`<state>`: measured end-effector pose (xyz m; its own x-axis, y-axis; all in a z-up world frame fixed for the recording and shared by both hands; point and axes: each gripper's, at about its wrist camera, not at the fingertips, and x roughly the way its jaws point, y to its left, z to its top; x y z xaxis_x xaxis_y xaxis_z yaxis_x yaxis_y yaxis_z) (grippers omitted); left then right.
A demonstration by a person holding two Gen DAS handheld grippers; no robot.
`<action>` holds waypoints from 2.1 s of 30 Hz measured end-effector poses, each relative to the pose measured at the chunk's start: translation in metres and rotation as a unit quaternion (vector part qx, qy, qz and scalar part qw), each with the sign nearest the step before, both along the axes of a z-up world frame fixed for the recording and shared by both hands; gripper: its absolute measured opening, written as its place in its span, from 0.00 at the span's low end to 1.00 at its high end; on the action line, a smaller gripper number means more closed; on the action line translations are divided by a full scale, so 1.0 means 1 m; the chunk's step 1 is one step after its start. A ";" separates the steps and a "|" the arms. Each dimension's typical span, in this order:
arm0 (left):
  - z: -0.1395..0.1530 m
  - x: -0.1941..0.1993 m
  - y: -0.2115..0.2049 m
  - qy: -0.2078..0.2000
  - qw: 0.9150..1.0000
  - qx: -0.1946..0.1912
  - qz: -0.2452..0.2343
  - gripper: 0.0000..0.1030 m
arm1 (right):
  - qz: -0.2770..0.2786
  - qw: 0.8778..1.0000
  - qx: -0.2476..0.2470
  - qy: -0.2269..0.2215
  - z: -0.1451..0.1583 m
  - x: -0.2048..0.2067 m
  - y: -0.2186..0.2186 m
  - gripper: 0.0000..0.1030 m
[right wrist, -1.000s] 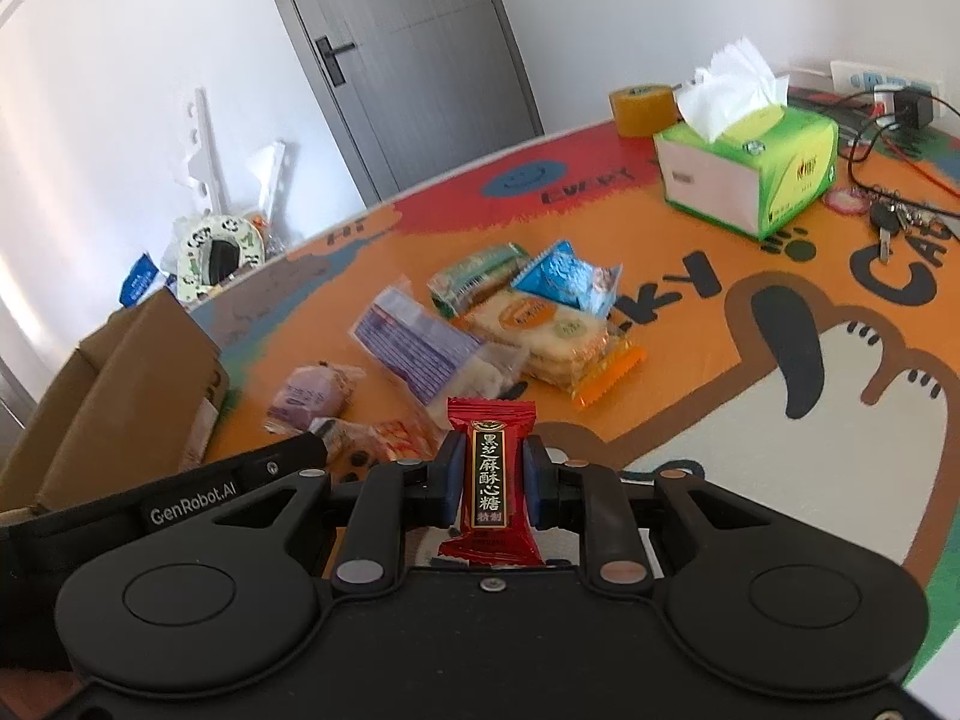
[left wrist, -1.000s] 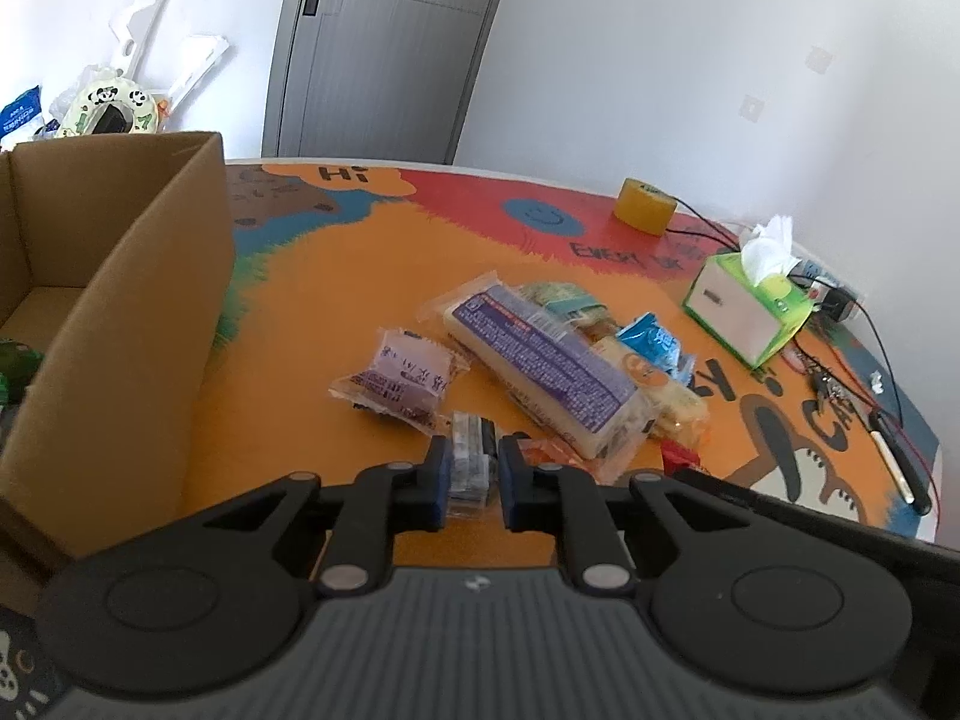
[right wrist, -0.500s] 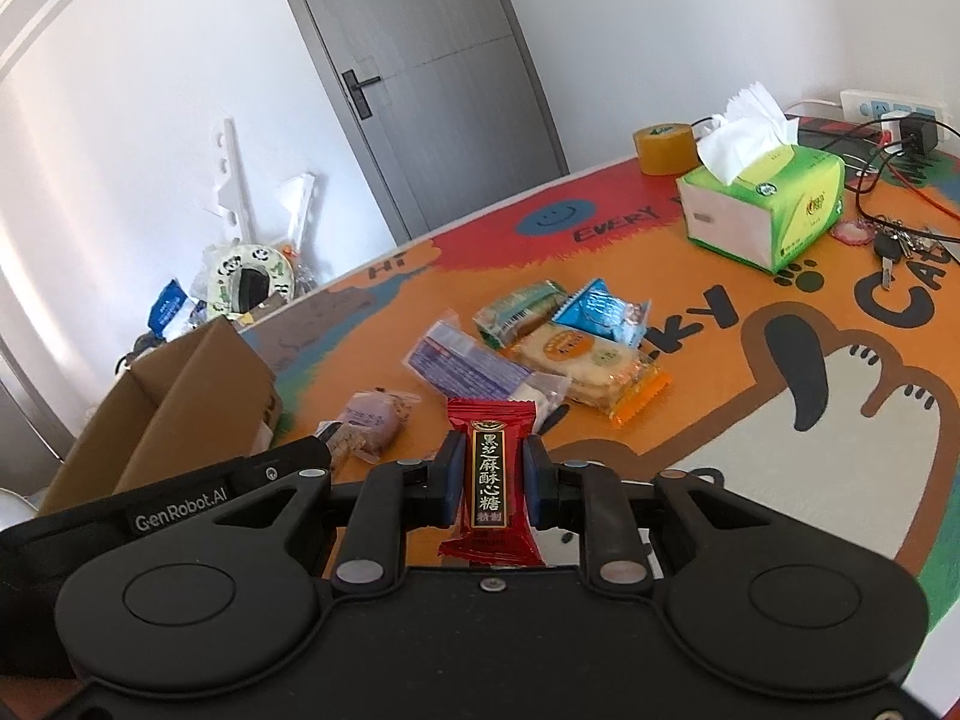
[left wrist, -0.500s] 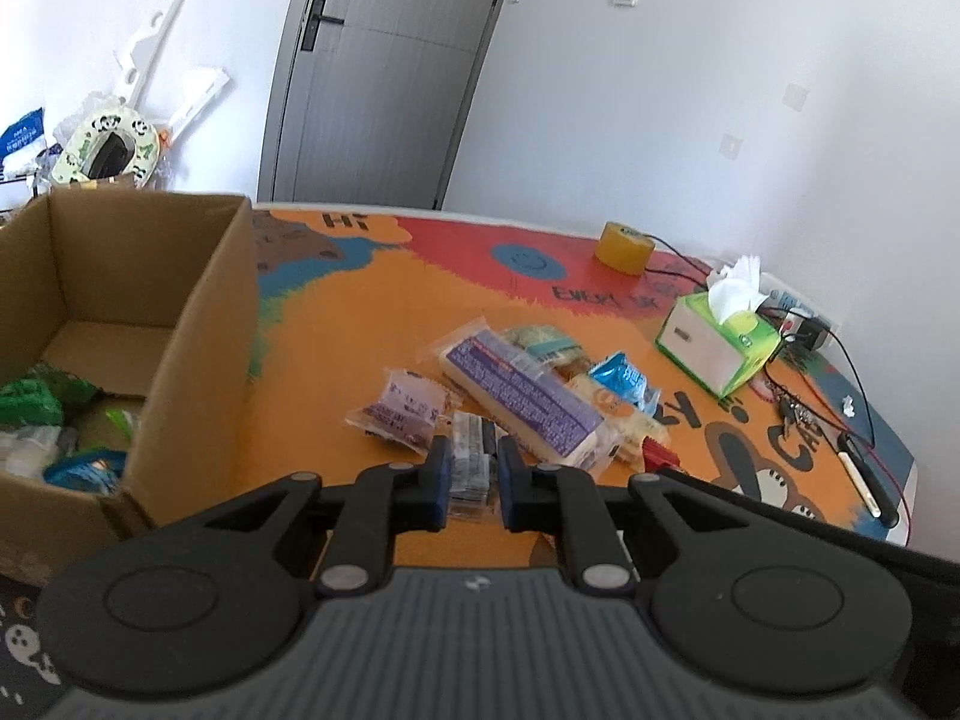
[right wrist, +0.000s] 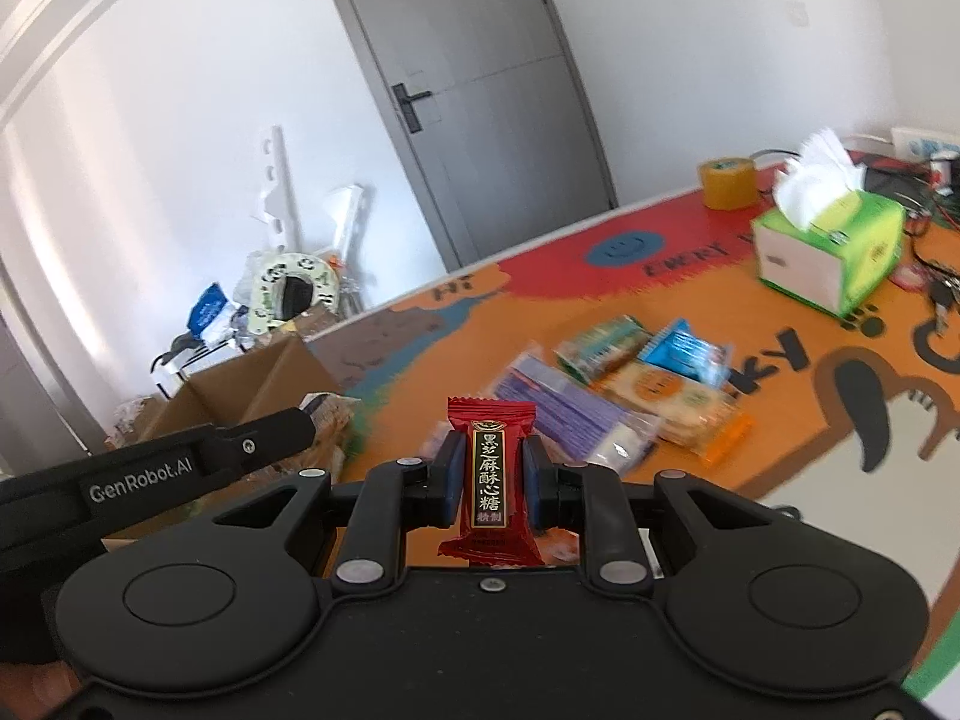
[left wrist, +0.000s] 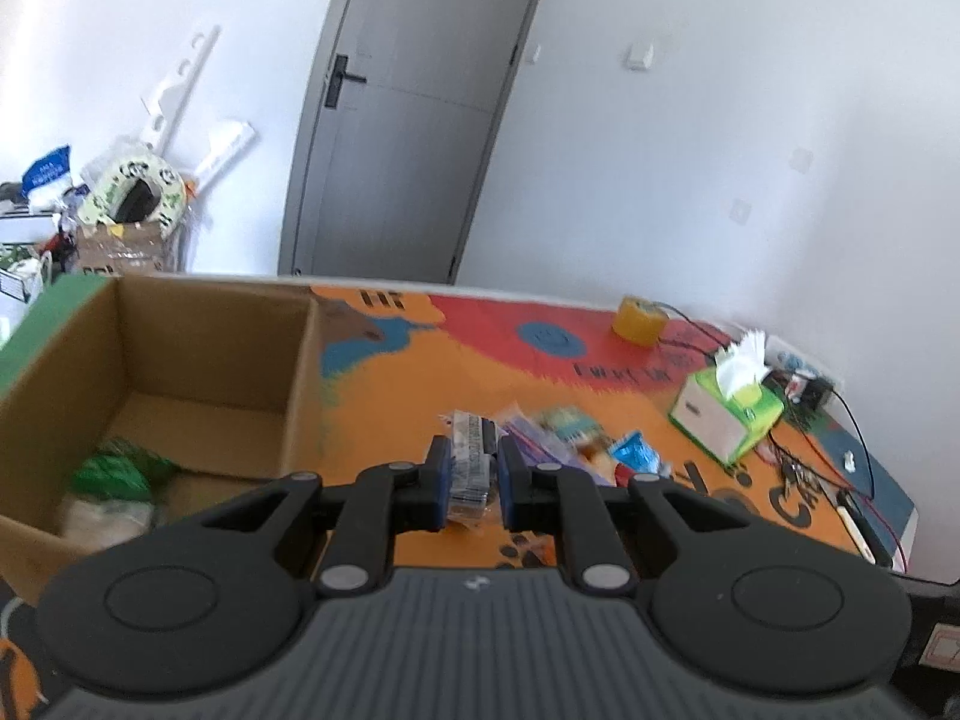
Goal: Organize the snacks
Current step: 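Carry both packets over the cardboard box and open both grippers to drop them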
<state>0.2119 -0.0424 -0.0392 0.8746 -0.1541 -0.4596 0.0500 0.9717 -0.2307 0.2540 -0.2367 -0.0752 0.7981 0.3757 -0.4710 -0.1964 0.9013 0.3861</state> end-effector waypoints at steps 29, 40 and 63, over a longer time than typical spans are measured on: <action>0.015 -0.009 0.102 -0.023 0.991 -0.015 0.127 0.14 | 0.103 0.994 -0.001 -0.035 0.028 0.019 0.097 0.21; 0.000 0.001 0.123 0.002 0.993 -0.047 0.112 0.15 | 0.117 0.992 -0.022 -0.037 0.034 0.026 0.129 0.21; 0.006 -0.017 0.146 0.011 0.984 -0.058 0.169 0.68 | 0.110 0.993 -0.016 -0.042 0.042 0.025 0.133 0.48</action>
